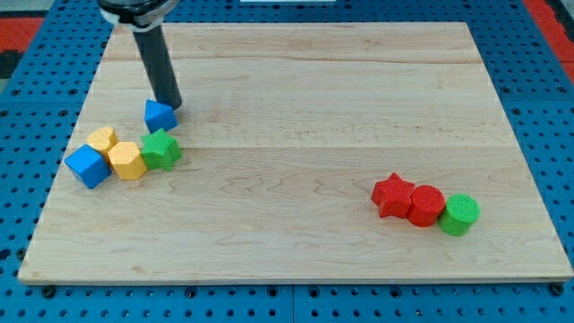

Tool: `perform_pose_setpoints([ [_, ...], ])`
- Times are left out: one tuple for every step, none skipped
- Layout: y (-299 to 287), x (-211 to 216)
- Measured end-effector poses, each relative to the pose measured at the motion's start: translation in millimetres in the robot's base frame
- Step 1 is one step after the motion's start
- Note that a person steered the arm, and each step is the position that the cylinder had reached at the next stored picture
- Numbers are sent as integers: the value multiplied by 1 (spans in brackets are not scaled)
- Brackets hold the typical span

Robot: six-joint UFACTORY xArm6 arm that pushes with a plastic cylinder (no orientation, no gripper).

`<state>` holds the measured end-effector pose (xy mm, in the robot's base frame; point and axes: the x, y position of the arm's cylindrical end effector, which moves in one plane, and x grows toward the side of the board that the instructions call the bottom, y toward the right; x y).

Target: Move the green star to the left side of the red star

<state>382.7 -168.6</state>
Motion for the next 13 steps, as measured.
perform_pose_setpoints([
  [15,45],
  [0,39],
  [-32,-12],
  [-55,16],
  [-93,56],
  [-84,85],
  [-15,86],
  [37,88],
  [71,108],
  [186,111],
  [237,122],
  [130,94],
  [104,39],
])
